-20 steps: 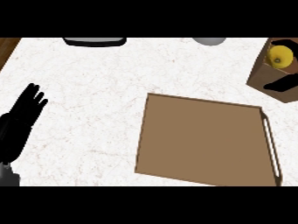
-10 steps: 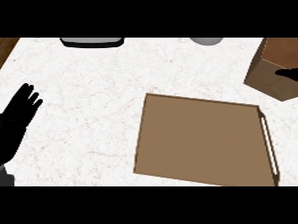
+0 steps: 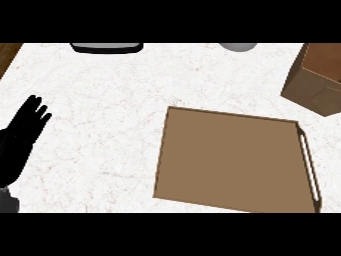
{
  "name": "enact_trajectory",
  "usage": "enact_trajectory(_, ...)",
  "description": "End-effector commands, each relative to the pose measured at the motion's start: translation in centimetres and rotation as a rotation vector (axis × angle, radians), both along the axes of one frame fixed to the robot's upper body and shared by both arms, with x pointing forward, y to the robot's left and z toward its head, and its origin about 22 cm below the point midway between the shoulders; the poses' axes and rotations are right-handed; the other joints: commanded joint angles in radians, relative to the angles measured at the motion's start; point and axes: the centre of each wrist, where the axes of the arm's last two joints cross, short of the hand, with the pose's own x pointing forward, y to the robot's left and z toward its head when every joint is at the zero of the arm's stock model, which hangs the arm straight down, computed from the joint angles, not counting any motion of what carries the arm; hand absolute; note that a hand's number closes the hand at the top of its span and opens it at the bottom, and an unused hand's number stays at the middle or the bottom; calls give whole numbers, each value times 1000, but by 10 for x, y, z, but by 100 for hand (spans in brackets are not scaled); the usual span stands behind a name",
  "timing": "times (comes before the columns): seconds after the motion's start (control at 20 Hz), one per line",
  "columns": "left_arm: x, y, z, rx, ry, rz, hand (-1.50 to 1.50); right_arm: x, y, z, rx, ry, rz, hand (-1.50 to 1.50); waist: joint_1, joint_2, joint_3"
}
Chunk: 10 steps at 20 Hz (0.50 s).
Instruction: Pick the lemon from the tray and place it in the cardboard box
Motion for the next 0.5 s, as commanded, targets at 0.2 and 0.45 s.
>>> enact_trajectory(0.2,7,-4,10,3,16,-8,0,-43,-45,4,-13,-15,58,-150,7,2,1)
enact_trajectory(0.45,-1,-8,1,6,2,-2,0,-51,-55,12,-31,16,45,-150,15,4,1)
